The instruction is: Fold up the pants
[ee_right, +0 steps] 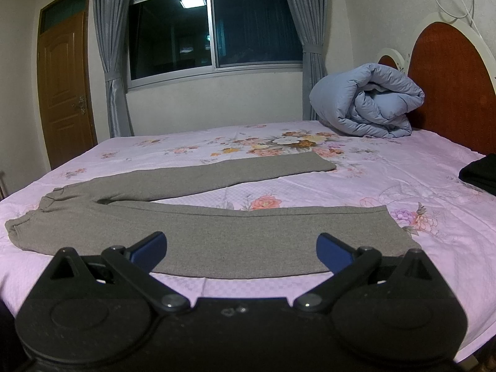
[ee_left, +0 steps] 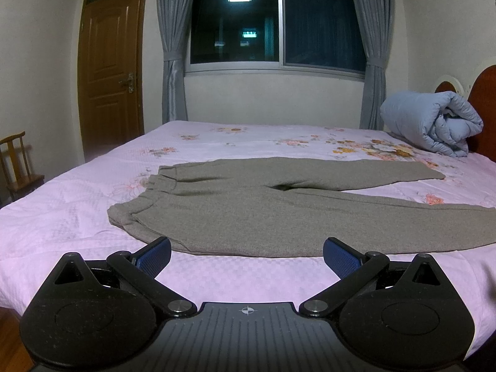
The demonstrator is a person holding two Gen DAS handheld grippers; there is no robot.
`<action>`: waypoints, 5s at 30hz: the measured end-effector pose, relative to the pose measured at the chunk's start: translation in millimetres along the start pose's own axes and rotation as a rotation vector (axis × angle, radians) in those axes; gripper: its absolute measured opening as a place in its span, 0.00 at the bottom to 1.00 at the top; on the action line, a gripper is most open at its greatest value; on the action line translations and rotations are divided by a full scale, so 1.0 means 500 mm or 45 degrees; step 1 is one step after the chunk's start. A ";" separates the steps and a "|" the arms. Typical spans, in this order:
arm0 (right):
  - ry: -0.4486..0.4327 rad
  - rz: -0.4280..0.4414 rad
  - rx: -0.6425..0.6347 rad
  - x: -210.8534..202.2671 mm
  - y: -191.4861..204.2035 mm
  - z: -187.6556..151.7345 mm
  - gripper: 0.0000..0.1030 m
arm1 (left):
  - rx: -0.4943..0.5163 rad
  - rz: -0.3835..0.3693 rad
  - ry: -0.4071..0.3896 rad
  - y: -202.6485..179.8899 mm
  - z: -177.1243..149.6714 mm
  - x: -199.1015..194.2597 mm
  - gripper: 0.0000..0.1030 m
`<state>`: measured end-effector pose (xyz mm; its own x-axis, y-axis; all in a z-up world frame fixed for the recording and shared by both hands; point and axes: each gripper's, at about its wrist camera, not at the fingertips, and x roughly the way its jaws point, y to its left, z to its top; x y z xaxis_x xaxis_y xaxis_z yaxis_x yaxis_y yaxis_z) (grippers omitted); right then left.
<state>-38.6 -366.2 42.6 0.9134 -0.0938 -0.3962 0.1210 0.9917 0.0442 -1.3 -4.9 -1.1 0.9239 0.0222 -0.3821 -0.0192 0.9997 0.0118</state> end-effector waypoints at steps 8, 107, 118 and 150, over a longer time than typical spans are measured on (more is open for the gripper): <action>0.000 0.000 0.000 0.000 0.000 0.000 0.95 | 0.000 0.000 0.000 0.000 0.000 0.000 1.00; 0.634 0.663 -0.672 1.081 0.311 0.283 0.43 | -0.232 -0.389 0.370 0.481 0.243 0.955 0.13; 0.599 0.692 -0.575 1.045 0.287 0.298 0.01 | -0.296 -0.346 0.365 0.473 0.235 0.950 0.10; 0.463 0.638 -0.770 0.314 0.263 0.059 0.00 | -0.453 -0.461 0.276 0.579 0.024 0.443 0.60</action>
<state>132.3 -253.3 13.3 0.6104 0.2987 -0.7336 -0.5844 0.7950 -0.1625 202.3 289.2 -71.4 0.7963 -0.3609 -0.4854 0.1227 0.8822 -0.4547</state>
